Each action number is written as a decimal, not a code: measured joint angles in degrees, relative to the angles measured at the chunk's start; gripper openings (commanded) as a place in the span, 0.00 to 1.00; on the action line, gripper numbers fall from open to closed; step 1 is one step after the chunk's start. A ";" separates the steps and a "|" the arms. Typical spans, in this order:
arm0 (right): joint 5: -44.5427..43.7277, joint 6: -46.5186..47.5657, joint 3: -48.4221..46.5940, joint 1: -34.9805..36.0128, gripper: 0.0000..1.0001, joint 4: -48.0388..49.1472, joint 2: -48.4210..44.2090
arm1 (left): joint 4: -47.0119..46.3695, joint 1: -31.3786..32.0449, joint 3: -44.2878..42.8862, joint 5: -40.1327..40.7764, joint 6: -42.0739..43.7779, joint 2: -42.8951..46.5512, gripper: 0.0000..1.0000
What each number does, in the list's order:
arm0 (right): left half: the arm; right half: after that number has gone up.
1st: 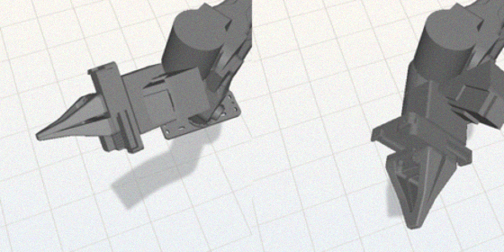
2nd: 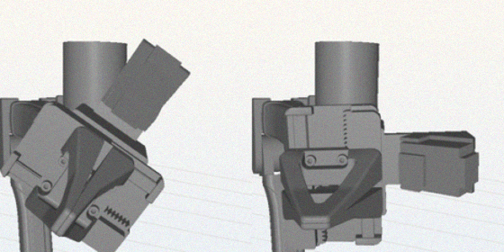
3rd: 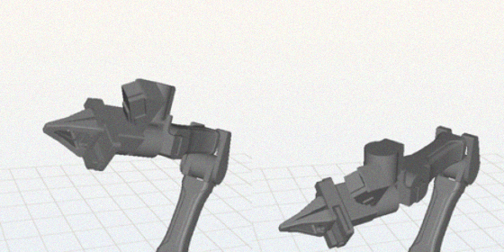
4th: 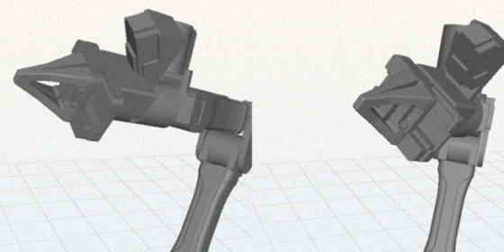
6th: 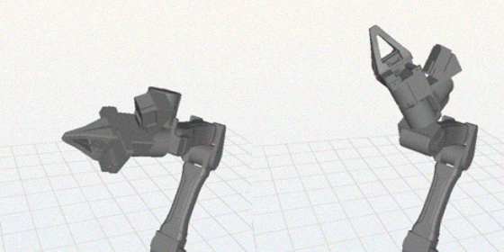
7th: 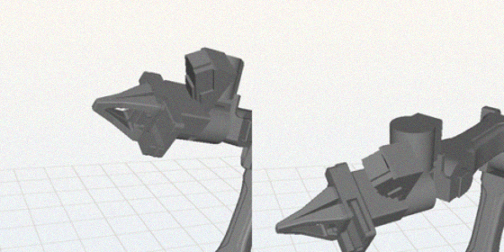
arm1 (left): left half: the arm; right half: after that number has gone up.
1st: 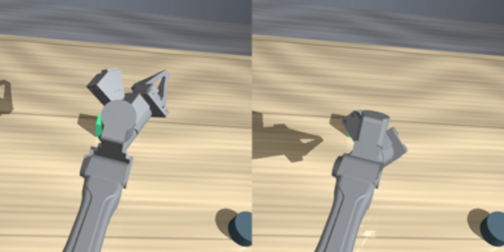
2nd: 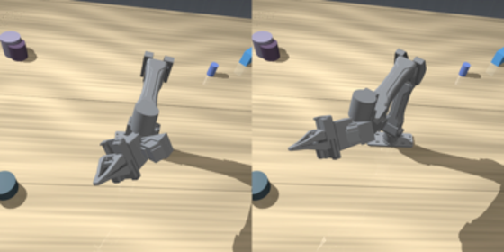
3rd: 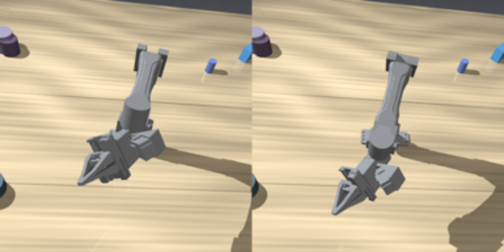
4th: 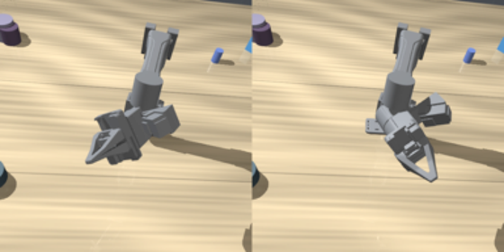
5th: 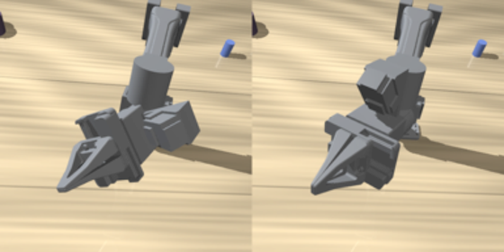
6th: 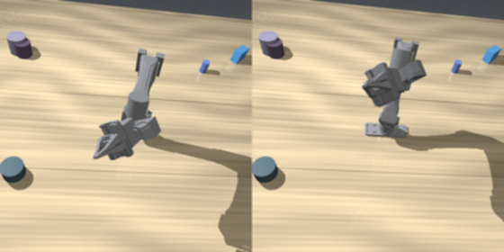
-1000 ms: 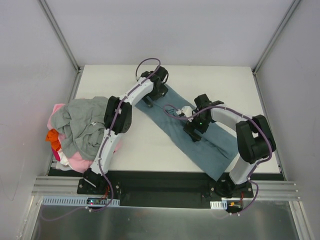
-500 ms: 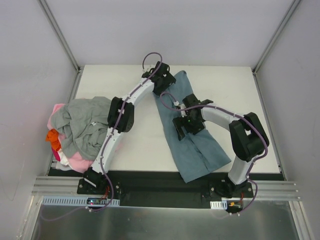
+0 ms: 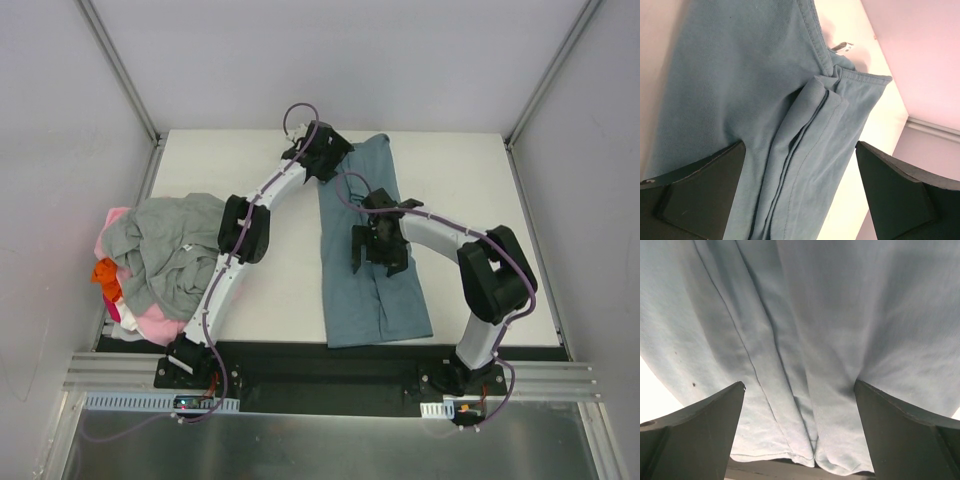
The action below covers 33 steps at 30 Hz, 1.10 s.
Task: Fold and stack the t-shirts
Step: Rotate the tshirt 90 degrees
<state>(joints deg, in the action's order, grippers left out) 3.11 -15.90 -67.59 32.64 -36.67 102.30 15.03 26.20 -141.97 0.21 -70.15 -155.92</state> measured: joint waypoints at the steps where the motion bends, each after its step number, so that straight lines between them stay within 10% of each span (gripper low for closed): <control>1: -0.09 -0.55 0.00 0.07 0.96 -0.07 -0.02 | -0.76 0.00 -0.09 0.00 0.02 -0.24 0.95; 25: -1.77 -4.61 -3.72 3.50 0.96 -3.06 -0.85 | -8.83 0.00 -0.37 -0.66 4.44 -1.86 0.99; 33: -4.90 7.21 -15.74 1.25 0.96 -7.63 -21.42 | -6.95 -1.51 8.85 -3.50 14.34 13.94 0.99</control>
<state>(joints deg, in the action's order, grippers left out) -1.78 -8.69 -83.33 33.89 -44.29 80.88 8.08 24.69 -133.12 -3.29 -55.81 -141.97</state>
